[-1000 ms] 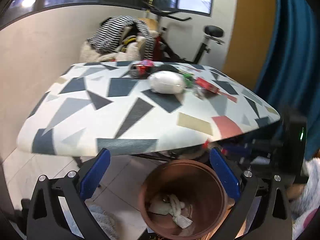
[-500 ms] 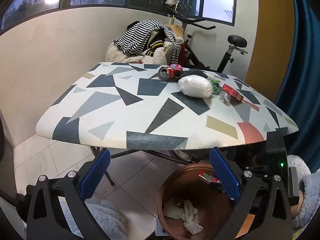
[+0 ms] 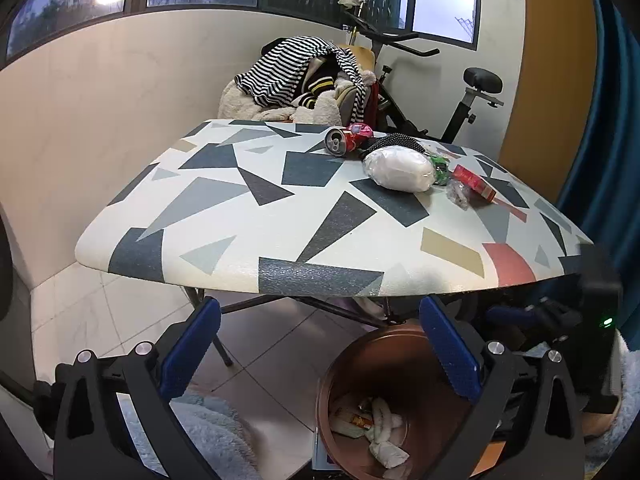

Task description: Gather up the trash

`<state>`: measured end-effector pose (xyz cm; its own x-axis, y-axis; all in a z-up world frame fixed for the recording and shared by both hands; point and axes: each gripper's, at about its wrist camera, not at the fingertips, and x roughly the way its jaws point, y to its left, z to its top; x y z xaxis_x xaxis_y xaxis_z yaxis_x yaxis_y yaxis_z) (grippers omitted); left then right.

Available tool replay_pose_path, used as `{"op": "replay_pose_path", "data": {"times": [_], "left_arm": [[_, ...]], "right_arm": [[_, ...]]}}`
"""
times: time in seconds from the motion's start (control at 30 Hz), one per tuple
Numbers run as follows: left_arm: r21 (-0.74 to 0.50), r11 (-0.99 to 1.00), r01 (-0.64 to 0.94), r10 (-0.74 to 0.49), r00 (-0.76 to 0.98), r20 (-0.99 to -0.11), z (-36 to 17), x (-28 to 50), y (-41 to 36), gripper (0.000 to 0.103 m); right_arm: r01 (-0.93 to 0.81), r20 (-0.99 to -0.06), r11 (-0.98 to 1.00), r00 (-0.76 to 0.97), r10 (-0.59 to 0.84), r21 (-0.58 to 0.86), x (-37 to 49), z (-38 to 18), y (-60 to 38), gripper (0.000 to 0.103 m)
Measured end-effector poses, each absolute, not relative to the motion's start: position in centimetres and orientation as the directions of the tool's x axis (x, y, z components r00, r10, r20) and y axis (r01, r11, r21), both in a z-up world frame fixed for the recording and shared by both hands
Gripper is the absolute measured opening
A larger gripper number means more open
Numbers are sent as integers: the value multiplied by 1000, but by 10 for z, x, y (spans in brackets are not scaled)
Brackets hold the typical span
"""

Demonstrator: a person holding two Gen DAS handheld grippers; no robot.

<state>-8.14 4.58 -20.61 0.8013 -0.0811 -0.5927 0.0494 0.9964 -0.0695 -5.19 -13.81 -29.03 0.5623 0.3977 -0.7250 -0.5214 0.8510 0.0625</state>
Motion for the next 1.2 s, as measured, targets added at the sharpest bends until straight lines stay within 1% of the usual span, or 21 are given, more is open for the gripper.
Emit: {"op": "replay_pose_path", "data": {"times": [0.13, 0.4, 0.53, 0.57, 0.77, 0.93, 1.1, 1.2], "left_arm": [[-65, 997, 44, -74, 803, -592, -206, -81, 44, 97], [-38, 997, 72, -81, 823, -562, -197, -77, 36, 97], [-17, 996, 84, -79, 829, -553, -190, -69, 35, 97], [-13, 996, 84, -77, 833, -548, -187, -67, 36, 97], [34, 996, 83, -52, 841, -539, -176, -53, 36, 97], [43, 992, 119, -76, 834, -546, -168, -40, 33, 97], [33, 989, 147, -110, 853, -510, -152, -30, 30, 97], [37, 986, 160, -120, 854, -506, -145, -20, 27, 97]], "right_arm": [[-469, -702, 882, 616, 359, 40, -52, -280, -153, 97], [-332, -651, 941, 703, 287, 56, -48, -259, -192, 97], [-308, -635, 942, 704, 318, 130, -43, -254, -212, 97], [-275, -640, 951, 706, 302, 144, -39, -253, -219, 97], [-175, -649, 982, 740, 179, 71, -34, -251, -223, 97], [-195, -667, 978, 718, 197, 78, -24, -250, -229, 97], [-181, -649, 980, 737, 192, 83, -17, -237, -242, 97], [-180, -643, 981, 744, 183, 70, -10, -226, -250, 97]]}}
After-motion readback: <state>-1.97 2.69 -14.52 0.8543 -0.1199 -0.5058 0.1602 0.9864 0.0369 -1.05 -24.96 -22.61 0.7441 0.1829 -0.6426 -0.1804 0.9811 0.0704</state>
